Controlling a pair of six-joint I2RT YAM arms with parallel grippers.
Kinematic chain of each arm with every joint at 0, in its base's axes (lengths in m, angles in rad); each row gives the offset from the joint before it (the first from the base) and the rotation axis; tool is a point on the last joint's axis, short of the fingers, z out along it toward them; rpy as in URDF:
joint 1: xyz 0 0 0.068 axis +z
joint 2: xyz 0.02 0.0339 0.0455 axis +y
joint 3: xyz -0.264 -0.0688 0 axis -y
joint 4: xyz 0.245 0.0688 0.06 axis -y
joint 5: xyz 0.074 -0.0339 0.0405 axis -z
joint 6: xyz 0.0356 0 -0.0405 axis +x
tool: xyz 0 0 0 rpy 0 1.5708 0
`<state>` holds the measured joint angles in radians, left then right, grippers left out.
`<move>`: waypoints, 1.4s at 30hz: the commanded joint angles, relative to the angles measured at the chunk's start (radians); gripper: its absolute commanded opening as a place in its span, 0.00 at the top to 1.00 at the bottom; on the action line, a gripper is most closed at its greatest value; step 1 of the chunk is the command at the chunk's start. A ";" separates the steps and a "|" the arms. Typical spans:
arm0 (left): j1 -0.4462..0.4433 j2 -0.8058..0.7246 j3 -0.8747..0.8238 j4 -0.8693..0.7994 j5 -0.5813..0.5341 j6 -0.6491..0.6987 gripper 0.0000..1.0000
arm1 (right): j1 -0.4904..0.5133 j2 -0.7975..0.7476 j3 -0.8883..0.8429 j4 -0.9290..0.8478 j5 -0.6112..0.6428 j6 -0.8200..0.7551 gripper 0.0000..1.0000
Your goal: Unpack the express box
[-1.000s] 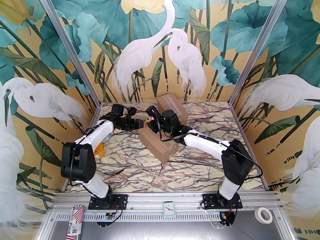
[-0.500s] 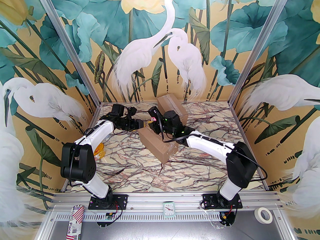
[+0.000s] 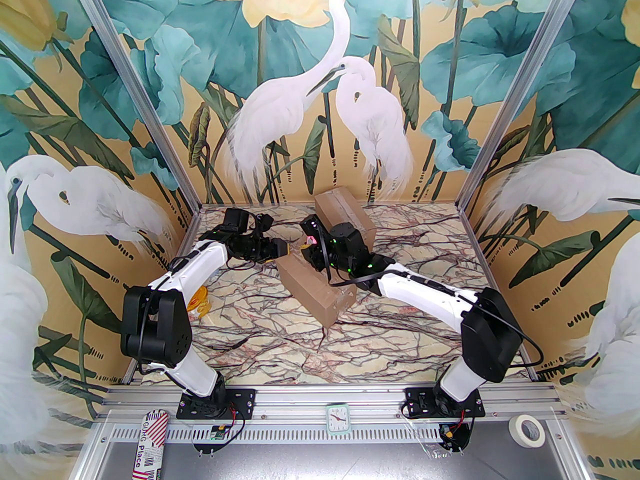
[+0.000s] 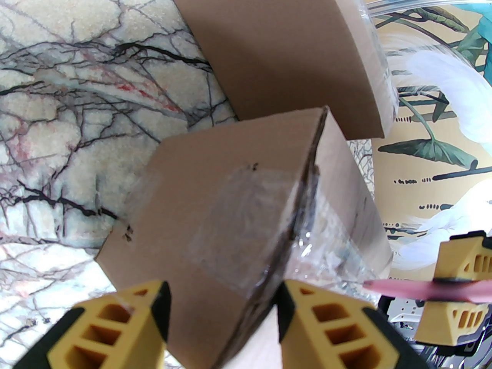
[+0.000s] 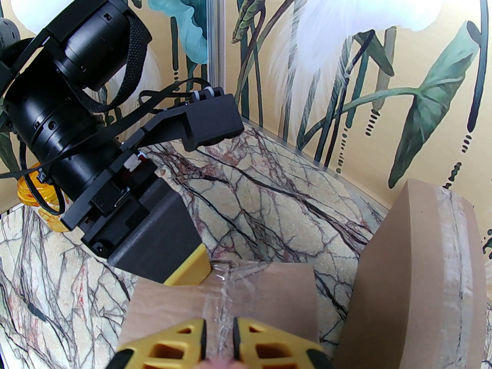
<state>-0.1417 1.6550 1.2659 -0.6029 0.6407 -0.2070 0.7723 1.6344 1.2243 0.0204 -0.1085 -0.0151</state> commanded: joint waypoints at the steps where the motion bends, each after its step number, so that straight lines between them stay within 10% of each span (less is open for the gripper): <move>1: 0.013 0.009 -0.039 -0.057 -0.156 -0.013 0.50 | 0.001 -0.049 -0.026 -0.105 0.012 0.031 1.00; 34: 0.022 -0.094 -0.103 -0.036 -0.169 -0.098 0.52 | -0.002 -0.257 -0.212 -0.233 0.010 0.041 1.00; 42: 0.004 -0.221 -0.080 0.005 -0.091 -0.033 0.24 | -0.013 -0.226 -0.182 -0.179 -0.083 -0.026 1.00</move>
<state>-0.1303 1.4864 1.1564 -0.6121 0.5629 -0.2817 0.7631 1.3987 1.0348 -0.1020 -0.1410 -0.0025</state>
